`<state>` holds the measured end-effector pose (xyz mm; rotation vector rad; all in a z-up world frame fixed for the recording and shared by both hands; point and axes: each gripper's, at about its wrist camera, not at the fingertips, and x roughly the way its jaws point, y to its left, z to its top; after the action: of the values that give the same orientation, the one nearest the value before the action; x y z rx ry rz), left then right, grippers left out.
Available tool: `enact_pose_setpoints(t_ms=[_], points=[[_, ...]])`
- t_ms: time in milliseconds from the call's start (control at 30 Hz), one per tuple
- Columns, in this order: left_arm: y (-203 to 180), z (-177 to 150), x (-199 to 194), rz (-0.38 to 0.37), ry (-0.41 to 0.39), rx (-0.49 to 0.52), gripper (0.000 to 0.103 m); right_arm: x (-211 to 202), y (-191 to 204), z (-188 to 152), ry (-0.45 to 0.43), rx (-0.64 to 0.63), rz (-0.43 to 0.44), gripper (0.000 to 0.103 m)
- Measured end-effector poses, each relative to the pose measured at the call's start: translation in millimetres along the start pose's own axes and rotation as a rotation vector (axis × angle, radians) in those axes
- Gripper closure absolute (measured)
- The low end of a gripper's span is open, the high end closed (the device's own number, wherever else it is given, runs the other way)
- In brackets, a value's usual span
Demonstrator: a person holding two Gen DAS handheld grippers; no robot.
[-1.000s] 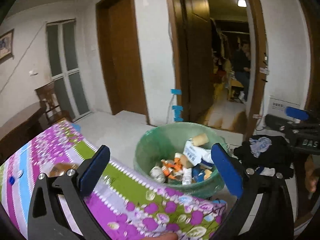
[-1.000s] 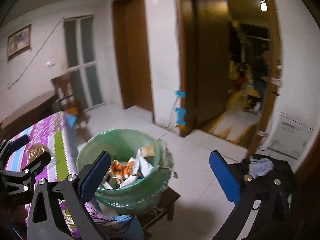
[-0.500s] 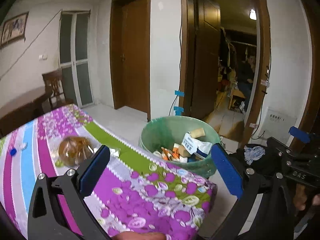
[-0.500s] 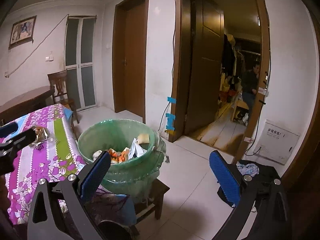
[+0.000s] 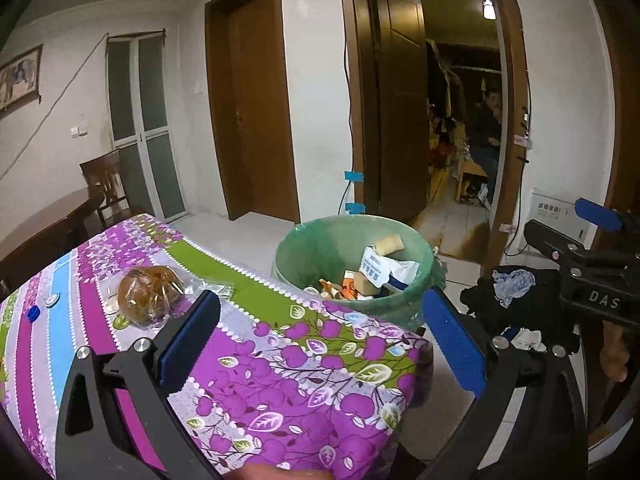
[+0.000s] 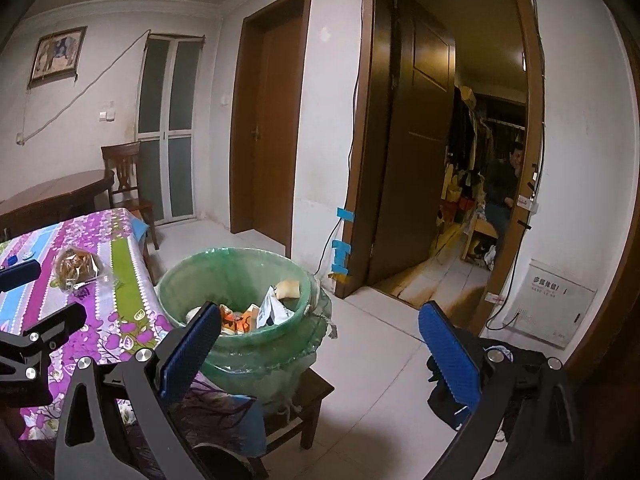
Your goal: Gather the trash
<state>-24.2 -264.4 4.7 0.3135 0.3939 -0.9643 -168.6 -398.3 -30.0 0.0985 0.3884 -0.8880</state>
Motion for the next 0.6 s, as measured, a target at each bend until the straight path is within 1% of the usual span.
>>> enact_pose_setpoints(t_ms=[167, 300, 367, 500, 600], points=[[-8, -1, 0, -0.006, 0.008, 0.028, 0.005, 0, 1, 0, -0.004, -0.008, 0.004, 0.004], [-10, -2, 1, -0.022, 0.023, 0.022, 0.005, 0, 0, 0, 0.0, -0.002, 0.02, 0.004], [-10, -3, -1, -0.012, 0.006, 0.01, 0.005, 1, -1, 0, 0.006, 0.006, 0.027, 0.004], [-15, -4, -4, 0.034, -0.02, 0.031, 0.005, 4, -3, -1, 0.017, 0.02, 0.035, 0.004], [-17, -3, -4, 0.044, -0.024, 0.032, 0.005, 6, -5, -2, 0.023, 0.025, 0.032, 0.004]])
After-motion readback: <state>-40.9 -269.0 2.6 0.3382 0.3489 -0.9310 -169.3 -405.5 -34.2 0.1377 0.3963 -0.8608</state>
